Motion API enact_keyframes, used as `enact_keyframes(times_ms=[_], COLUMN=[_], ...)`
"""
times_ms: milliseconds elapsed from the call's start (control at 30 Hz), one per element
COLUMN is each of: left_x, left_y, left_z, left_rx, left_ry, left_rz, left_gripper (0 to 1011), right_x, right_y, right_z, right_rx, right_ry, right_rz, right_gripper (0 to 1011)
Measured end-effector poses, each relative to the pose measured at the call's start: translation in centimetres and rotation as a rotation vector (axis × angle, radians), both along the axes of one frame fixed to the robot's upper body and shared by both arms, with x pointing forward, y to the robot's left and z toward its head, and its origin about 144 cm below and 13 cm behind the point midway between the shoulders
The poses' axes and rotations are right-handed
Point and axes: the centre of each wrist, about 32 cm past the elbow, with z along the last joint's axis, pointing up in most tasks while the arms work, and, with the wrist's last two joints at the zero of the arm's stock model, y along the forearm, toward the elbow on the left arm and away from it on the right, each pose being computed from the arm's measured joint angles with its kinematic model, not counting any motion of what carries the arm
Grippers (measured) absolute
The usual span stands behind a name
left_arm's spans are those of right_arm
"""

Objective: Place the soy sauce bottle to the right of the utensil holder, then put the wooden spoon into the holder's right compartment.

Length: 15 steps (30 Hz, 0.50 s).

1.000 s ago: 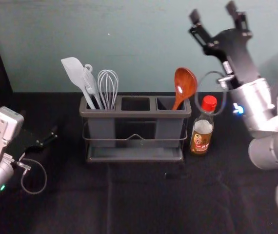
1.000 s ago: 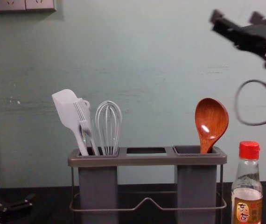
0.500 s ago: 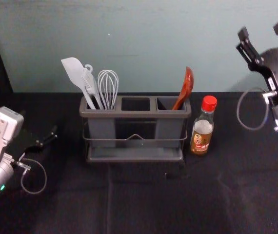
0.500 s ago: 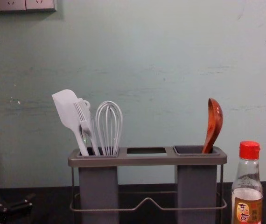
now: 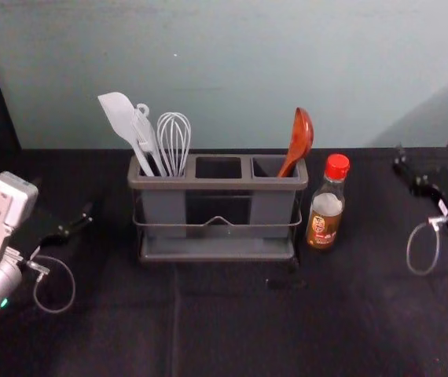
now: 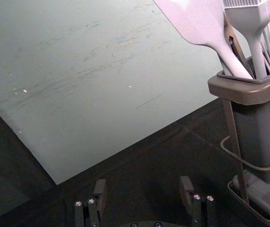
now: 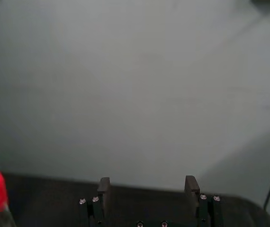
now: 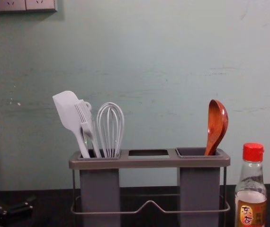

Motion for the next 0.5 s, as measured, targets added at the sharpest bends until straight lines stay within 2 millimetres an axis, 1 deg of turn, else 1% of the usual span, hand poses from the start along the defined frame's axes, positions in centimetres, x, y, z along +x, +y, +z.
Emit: enact_keyframes(times_ms=[167, 200, 333, 500], left_x=[0.0, 0.0, 0.0, 0.0], left_y=[0.0, 0.0, 0.0, 0.0], left_z=[0.0, 0.0, 0.0, 0.0], left_rx=[0.0, 0.0, 0.0, 0.0], left_ry=[0.0, 0.0, 0.0, 0.0], left_rz=[0.0, 0.0, 0.0, 0.0], left_gripper=[1011, 1011, 1011, 1011], right_x=[0.1, 0.4, 1.1, 2.0], right_y=[0.1, 0.2, 0.4, 0.3], right_z=[-1.2, -1.4, -1.6, -1.7], right_rx=[-0.048, -0.085, -0.179, -0.219], right_ry=[0.063, 0.078, 0.112, 0.136], right_rz=[-0.001, 0.008, 0.023, 0.05], right_gripper=[1002, 1003, 1003, 1002])
